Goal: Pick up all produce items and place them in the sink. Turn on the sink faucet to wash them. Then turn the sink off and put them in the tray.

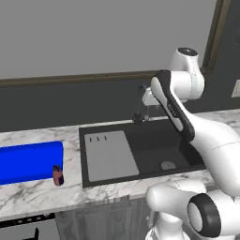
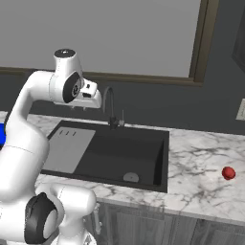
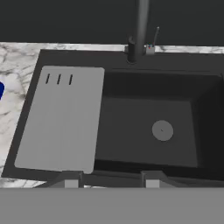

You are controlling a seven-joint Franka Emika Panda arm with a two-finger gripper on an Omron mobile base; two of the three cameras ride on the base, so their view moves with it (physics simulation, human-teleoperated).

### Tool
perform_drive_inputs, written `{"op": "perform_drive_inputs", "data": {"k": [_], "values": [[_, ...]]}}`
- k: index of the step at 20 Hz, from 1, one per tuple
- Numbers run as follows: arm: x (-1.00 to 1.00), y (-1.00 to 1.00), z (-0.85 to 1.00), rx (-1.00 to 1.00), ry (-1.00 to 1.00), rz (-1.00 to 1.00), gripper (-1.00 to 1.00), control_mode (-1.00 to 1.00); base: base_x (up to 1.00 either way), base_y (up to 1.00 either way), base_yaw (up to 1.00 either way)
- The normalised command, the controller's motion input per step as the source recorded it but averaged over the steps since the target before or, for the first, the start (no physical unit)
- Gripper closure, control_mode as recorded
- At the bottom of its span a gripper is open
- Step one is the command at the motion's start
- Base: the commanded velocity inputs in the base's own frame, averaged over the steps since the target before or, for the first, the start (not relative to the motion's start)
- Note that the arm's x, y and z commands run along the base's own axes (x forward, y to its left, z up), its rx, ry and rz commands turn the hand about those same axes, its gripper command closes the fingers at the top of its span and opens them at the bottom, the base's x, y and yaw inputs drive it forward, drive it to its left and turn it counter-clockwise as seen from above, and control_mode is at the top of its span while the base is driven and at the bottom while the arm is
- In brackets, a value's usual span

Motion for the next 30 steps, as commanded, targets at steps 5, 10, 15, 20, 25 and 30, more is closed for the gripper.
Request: {"op": "perform_drive_inputs", "data": {"k": [5, 10, 15, 20, 25, 30], "values": [[0.00, -0.33, 0.00, 0.03, 0.00, -0.04, -1.00, -1.00, 0.00, 0.00, 0.00], [0.00, -0.69, 0.00, 0.08, 0.01, -0.12, -1.00, -1.00, 0.00, 0.00, 0.00], [0.00, -0.91, -0.05, 0.09, 0.01, -0.15, -1.00, -1.00, 0.00, 0.00, 0.00], [0.04, -0.68, -0.12, 0.02, 0.02, -0.03, -1.00, -1.00, 0.00, 0.00, 0.00], [0.00, -0.85, -0.12, 0.03, 0.03, -0.04, -1.00, -1.00, 0.00, 0.00, 0.00], [0.00, -0.99, -0.09, 0.08, 0.06, -0.14, -1.00, -1.00, 0.00, 0.00, 0.00]]}}
